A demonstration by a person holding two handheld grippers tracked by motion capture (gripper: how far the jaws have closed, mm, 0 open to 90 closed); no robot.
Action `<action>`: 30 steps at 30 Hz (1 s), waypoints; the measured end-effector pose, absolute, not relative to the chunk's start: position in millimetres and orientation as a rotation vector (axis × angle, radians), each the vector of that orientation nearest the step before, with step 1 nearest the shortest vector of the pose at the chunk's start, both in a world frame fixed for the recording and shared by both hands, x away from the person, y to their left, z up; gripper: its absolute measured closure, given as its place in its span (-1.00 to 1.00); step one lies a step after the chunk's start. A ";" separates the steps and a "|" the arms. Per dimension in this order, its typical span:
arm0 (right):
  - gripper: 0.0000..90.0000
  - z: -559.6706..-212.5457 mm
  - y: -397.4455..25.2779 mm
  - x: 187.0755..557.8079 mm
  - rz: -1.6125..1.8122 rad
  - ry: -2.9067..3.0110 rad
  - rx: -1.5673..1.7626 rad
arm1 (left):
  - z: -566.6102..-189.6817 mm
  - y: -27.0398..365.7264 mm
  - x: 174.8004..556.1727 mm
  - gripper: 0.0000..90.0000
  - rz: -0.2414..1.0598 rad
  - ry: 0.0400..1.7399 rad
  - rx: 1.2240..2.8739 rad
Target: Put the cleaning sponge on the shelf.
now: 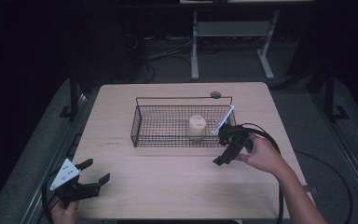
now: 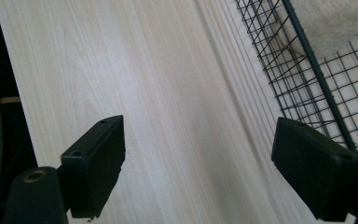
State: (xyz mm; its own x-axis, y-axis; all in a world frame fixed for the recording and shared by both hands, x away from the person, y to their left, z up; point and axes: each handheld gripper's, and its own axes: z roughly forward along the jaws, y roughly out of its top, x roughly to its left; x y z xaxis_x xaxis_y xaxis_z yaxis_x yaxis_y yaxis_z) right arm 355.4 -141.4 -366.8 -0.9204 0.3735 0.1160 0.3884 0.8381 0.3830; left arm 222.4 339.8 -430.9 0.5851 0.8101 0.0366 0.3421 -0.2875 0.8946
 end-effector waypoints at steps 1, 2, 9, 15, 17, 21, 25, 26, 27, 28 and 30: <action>-0.63 -368.1 -142.3 354.6 -0.633 -2.978 -0.619 | -431.0 339.9 222.5 -0.69 0.624 0.931 1.873; -0.63 -368.8 -143.0 354.0 -0.633 -2.975 -0.623 | -431.0 339.9 222.5 -0.69 0.624 0.931 1.874; -0.63 -377.4 -150.9 349.4 -0.641 -2.963 -0.637 | -431.1 339.9 222.6 -0.69 0.624 0.931 1.876; -0.63 -383.9 -156.6 344.3 -0.648 -2.956 -0.649 | -431.1 339.5 222.4 -0.69 0.624 0.929 1.880; -0.63 -385.8 -158.2 342.7 -0.648 -2.953 -0.653 | -431.1 339.3 222.4 -0.69 0.624 0.925 1.882; -0.63 -389.9 -161.4 339.5 -0.642 -2.951 -0.661 | -431.1 339.3 222.3 -0.69 0.625 0.924 1.882; -0.63 -393.8 -164.2 335.0 -0.646 -2.947 -0.666 | -431.4 339.5 222.4 -0.69 0.624 0.924 1.884; -0.63 -394.9 -165.0 334.2 -0.645 -2.946 -0.666 | -431.4 339.4 222.3 -0.69 0.623 0.926 1.884; -0.63 -395.8 -165.5 333.3 -0.642 -2.945 -0.669 | -431.4 339.3 222.2 -0.69 0.623 0.926 1.883; -0.63 -396.8 -166.1 332.4 -0.628 -2.952 -0.670 | -431.3 339.4 222.2 -0.69 0.624 0.922 1.884; -0.62 -398.1 -166.8 330.9 -0.638 -2.951 -0.666 | -431.4 339.1 222.0 -0.69 0.624 0.921 1.884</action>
